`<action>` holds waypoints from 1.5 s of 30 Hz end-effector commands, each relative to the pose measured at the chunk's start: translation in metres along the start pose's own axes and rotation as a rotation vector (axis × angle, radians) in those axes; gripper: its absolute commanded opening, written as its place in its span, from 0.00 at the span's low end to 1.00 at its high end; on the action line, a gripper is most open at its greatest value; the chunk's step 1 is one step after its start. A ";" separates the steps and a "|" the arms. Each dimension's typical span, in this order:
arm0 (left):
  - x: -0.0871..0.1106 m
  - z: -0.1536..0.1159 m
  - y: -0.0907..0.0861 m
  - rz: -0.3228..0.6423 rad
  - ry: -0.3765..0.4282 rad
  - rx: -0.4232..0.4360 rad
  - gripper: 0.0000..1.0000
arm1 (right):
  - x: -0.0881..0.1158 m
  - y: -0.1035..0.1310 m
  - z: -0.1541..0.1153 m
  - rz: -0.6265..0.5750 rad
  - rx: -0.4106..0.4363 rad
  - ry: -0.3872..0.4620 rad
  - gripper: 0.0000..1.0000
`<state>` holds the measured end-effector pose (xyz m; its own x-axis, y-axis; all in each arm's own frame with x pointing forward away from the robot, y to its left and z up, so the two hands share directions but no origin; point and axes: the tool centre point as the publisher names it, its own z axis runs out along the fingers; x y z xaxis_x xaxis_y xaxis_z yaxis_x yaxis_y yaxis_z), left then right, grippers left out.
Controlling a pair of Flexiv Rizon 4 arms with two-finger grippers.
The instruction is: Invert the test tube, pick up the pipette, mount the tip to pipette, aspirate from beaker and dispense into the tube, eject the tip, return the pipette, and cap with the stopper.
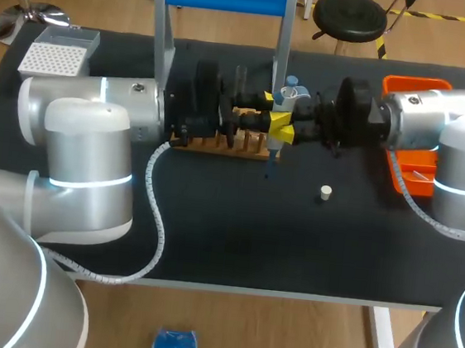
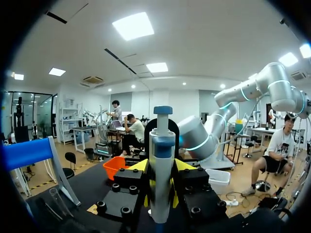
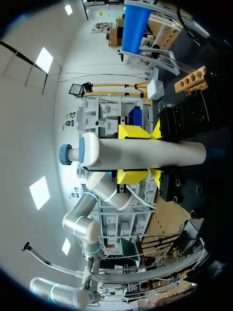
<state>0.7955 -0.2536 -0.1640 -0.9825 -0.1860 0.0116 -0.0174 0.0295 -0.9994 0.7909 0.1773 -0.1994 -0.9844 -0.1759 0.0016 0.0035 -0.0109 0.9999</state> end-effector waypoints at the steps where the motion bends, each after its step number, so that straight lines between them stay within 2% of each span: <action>1: 0.002 0.001 0.000 0.000 -0.004 0.001 0.00 | -0.001 0.000 0.001 0.001 0.001 -0.001 0.00; 5: 0.002 0.001 0.000 0.000 -0.004 0.001 0.00 | -0.001 0.000 0.001 0.005 0.006 -0.003 0.02; 6: 0.002 0.001 0.000 0.000 -0.004 0.001 0.00 | -0.001 -0.001 0.001 0.007 0.009 -0.006 0.38; 7: 0.002 0.001 0.000 0.000 -0.004 0.001 0.00 | -0.001 -0.001 0.000 0.008 0.011 -0.010 0.83; 8: 0.002 0.001 0.000 0.000 -0.004 0.001 0.00 | -0.002 -0.001 -0.001 0.010 0.011 -0.014 1.00; 17: 0.002 0.001 0.000 0.000 -0.004 0.001 0.00 | -0.002 0.003 -0.018 0.014 0.027 -0.014 1.00; 22: 0.002 0.001 0.000 0.000 -0.004 0.001 0.00 | -0.007 0.013 -0.045 0.010 0.033 -0.023 1.00; 26: 0.002 0.001 0.000 0.000 -0.004 0.001 0.00 | -0.018 0.021 -0.073 -0.016 0.065 -0.067 1.00; 30: 0.002 0.001 0.000 0.000 -0.004 0.001 0.00 | -0.045 0.020 -0.105 -0.037 0.129 -0.168 1.00; 35: 0.002 0.001 0.000 0.000 -0.004 0.001 0.00 | -0.087 0.024 -0.130 -0.048 0.203 -0.255 1.00; 40: 0.002 0.001 0.000 0.000 -0.004 0.001 0.00 | -0.131 0.028 -0.135 -0.031 0.285 -0.318 1.00; 45: 0.002 0.001 0.000 0.000 -0.004 0.001 0.00 | -0.173 0.035 -0.125 -0.024 0.347 -0.364 1.00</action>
<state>0.7951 -0.2534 -0.1636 -0.9829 -0.1839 0.0126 -0.0189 0.0326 -0.9993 0.9549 0.0666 -0.1689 -0.9802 0.1849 -0.0707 -0.0183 0.2710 0.9624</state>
